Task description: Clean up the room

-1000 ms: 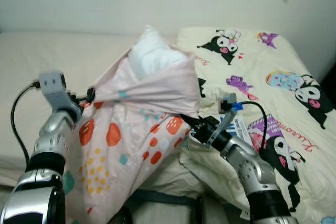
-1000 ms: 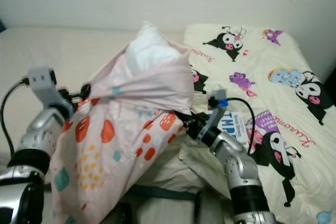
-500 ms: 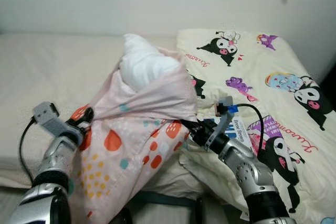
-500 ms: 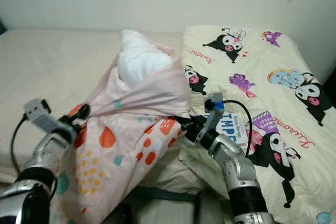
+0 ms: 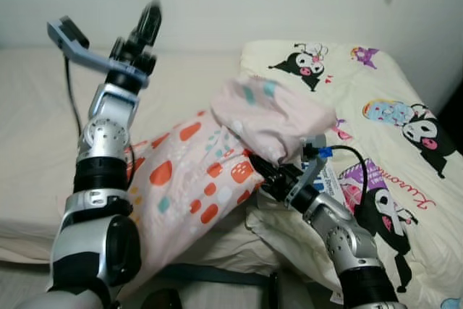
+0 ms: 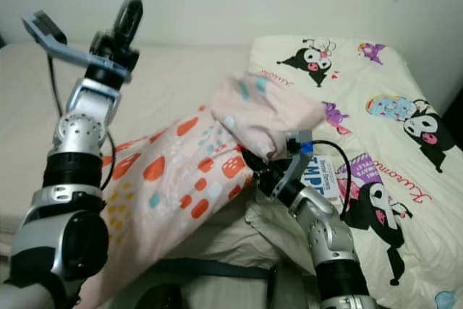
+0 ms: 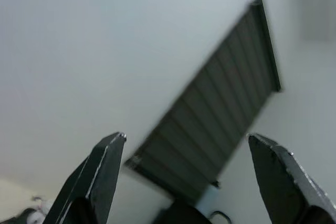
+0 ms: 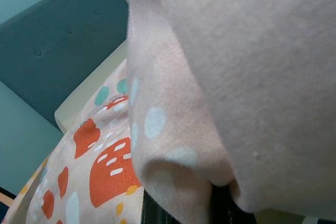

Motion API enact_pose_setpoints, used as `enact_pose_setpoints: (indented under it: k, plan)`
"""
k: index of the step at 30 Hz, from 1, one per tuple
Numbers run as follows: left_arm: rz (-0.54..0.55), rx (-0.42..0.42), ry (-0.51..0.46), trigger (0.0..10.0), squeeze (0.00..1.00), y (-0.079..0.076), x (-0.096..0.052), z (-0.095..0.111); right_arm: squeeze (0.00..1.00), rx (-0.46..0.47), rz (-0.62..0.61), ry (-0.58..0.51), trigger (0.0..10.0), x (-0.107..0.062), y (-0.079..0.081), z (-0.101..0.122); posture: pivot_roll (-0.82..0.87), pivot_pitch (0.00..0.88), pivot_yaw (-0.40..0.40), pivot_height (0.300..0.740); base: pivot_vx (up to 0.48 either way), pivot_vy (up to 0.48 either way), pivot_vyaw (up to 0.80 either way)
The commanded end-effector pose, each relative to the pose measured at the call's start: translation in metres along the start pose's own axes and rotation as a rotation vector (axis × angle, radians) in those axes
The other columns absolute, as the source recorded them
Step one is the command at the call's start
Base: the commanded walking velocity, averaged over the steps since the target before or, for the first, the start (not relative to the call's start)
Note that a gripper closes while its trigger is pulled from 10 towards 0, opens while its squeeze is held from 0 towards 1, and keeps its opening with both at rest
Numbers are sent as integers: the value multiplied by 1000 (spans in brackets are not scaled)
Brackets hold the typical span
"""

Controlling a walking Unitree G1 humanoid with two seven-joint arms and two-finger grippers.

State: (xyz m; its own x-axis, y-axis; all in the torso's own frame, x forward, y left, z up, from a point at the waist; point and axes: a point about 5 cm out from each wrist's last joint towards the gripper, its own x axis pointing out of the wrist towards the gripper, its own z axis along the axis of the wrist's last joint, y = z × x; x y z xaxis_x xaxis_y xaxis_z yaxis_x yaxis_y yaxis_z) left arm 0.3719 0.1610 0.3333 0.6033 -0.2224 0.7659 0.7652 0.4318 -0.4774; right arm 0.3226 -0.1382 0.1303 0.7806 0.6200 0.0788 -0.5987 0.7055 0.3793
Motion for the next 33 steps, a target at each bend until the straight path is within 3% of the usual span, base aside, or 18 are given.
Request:
enact_pose_setpoints:
  k: [1, 4, 6, 8, 9, 10, 11, 13, 14, 16, 18, 20, 23, 26, 31, 33]
  plan:
    - [-38, -22, 12, 10000, 1000, -5, -1, -4, 0, -31, 8, -27, 0, 2, 3, 3, -117, 43, 21, 606, 0, 0, 0]
    - [-64, -8, 41, 10000, 1000, -8, -2, -9, 0, -33, 7, -23, 0, 2, 2, 2, -116, 44, 20, 606, 0, 0, 0]
    - [104, 154, 157, 10000, 1000, 28, -29, -24, 0, -54, 3, 0, 0, 4, 3, -1, -116, 45, 19, 606, 0, 0, 0]
    - [104, 154, 157, 10000, 1000, 28, -29, -24, 0, -54, 3, 0, 0, 4, 3, -1, -116, 45, 19, 606, 0, 0, 0]
    - [176, 219, 202, 10000, 1000, 41, -41, -26, 0, -63, 2, 9, 0, 5, 2, -2, -115, 46, 18, 611, 0, 0, 0]
    - [342, 334, 249, 10000, 4, 68, -65, -21, 0, -72, 1, 19, 0, 5, 2, -3, -112, 46, 18, 616, 0, 0, 0]
    - [342, 334, 249, 10000, 4, 68, -65, -21, 0, -72, 1, 19, 0, 5, 2, -3, -112, 46, 18, 616, 0, 0, 0]
    - [561, 473, 315, 10000, 0, 96, -103, -8, 0, -79, 1, 27, 0, 6, 1, -3, -108, 48, 18, 626, 0, 0, 0]
    - [561, 473, 315, 10000, 0, 96, -103, -8, 0, -79, 1, 27, 0, 6, 1, -3, -108, 48, 18, 626, 0, 0, 0]
    - [863, 544, 355, 10000, 0, 126, -163, 13, 0, -82, -2, 32, 0, 7, 0, -3, -105, 48, 15, 636, 0, 0, 0]
    - [863, 544, 355, 10000, 0, 126, -163, 13, 0, -82, -2, 32, 0, 7, 0, -3, -105, 48, 15, 636, 0, 0, 0]
    - [1053, 574, 383, 10000, 0, 138, -209, 25, 0, -84, -4, 37, 0, 7, -1, -4, -104, 47, 14, 646, 0, 0, 0]
    - [1280, 543, 446, 10000, 0, 143, -276, 29, 0, -82, -6, 45, 0, 6, -1, -6, -104, 48, 11, 661, 0, 0, 0]
    - [1326, 534, 457, 10000, 0, 143, -288, 28, 0, -81, -6, 46, 0, 6, -2, -7, -104, 48, 11, 666, 0, 0, 0]
    - [1509, 552, 528, 10000, 0, 138, -334, 24, 0, -87, -5, 40, 0, 5, -3, -5, -112, 46, 7, 691, -433, 0, 0]
    - [1537, 559, 534, 10000, 0, 137, -341, 25, 0, -89, -4, 38, 0, 5, -3, -4, -112, 46, 7, 696, -480, 0, 0]
